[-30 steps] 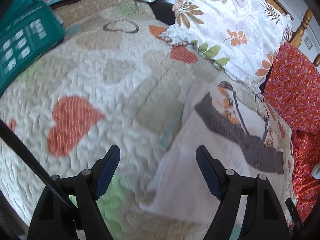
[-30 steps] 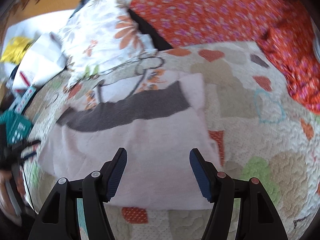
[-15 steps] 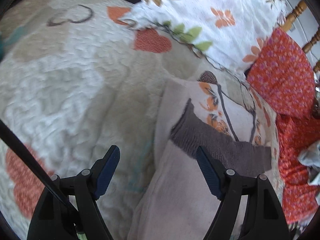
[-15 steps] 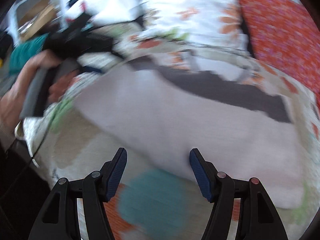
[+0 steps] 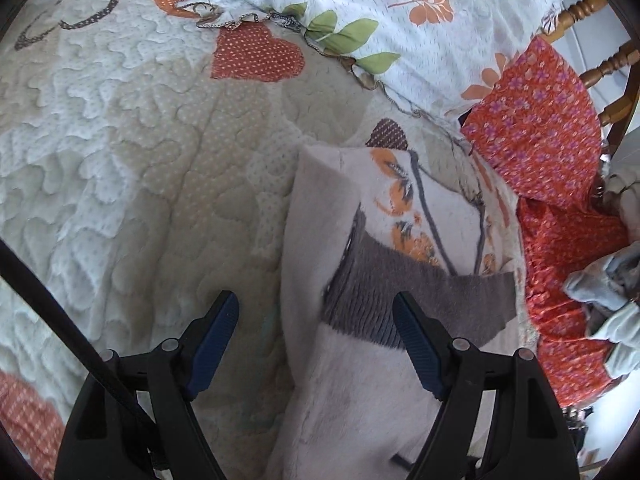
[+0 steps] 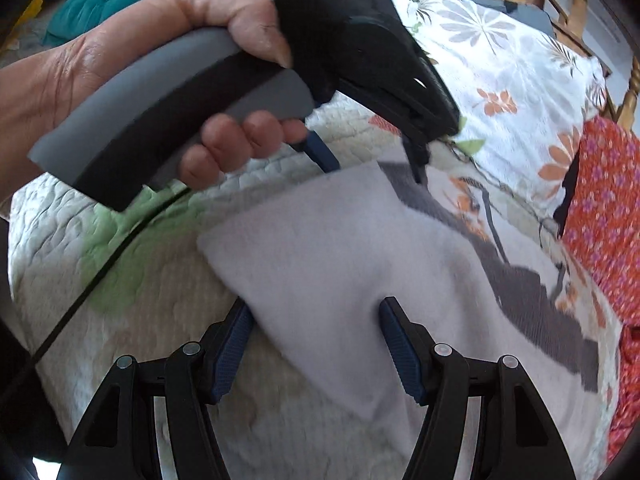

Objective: Fold small clothes
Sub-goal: 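Bring both tools to the side edge of the folded sweater, then close both tools on the side edge of the folded sweater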

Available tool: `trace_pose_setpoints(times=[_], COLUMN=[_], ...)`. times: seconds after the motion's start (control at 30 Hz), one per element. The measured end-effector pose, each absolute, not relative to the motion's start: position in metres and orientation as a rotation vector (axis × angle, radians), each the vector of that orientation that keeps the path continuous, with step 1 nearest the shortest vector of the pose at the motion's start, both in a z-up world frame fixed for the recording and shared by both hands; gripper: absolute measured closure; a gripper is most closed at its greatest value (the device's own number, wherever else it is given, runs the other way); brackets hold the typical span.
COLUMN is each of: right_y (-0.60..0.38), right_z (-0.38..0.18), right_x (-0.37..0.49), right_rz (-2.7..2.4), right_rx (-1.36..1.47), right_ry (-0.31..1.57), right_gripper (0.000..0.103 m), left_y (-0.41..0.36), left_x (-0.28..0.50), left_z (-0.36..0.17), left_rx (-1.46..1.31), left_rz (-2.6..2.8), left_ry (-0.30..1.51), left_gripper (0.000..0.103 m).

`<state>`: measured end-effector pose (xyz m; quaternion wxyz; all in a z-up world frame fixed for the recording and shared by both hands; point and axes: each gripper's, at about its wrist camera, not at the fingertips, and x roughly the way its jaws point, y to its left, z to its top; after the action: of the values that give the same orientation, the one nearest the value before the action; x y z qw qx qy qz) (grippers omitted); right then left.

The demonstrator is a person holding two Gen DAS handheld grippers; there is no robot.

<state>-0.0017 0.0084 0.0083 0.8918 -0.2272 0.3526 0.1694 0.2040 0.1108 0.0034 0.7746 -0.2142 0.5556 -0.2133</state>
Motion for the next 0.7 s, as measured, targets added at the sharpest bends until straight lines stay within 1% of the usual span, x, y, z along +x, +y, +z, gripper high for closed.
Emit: trace_pose_setpoints(times=[0.1,0.13,0.2,0.23,0.27,0.3,0.33,0.37,0.43,0.53,0.7], right_y=[0.017,0.02,0.026,0.03,0.033,0.036,0.039,0.04,0.039,0.026,-0.015], right_z=[0.009,0.008,0.008,0.007,0.006,0.005,0.005,0.005,0.008,0.02,0.058], right_x=[0.002,0.004,0.007,0.006,0.006,0.005,0.004,0.003,0.0,-0.002,-0.019], right_rz=[0.337,0.333,0.334,0.338,0.343,0.345,0.345,0.341,0.332,0.316,0.27], right_rx=[-0.493,-0.498,-0.505,-0.508,-0.511,-0.514,-0.519,-0.522,-0.507,-0.435,-0.361], right_ry=[0.716,0.71,0.703,0.701,0.701,0.701,0.7,0.698,0.696,0.69,0.635], right_gripper=[0.035,0.038,0.048,0.058,0.069,0.073,0.083,0.089,0.093,0.095,0.095], left_y=[0.109,0.107,0.103,0.099,0.097,0.095,0.094,0.093,0.094,0.092,0.052], left_x=[0.211,0.213,0.214,0.214,0.214,0.214,0.213,0.212,0.21,0.205,0.184], left_z=[0.002,0.002,0.002,0.002,0.001,-0.001,-0.003,-0.002,0.002,0.022,0.071], left_rx=[-0.494,-0.497,-0.479,-0.46,-0.455,-0.455,-0.453,-0.454,-0.468,-0.482,-0.413], left_rz=[-0.486,-0.493,-0.501,-0.509,-0.526,-0.536,-0.534,-0.527,-0.518,-0.517,-0.538], left_ry=[1.195,1.194,1.191,1.192,1.204,1.222,1.232,1.225,1.213,1.168,1.092], left_gripper=[0.025,0.025,0.027,0.033,0.059,0.086,0.09,0.09,0.092,0.093,0.093])
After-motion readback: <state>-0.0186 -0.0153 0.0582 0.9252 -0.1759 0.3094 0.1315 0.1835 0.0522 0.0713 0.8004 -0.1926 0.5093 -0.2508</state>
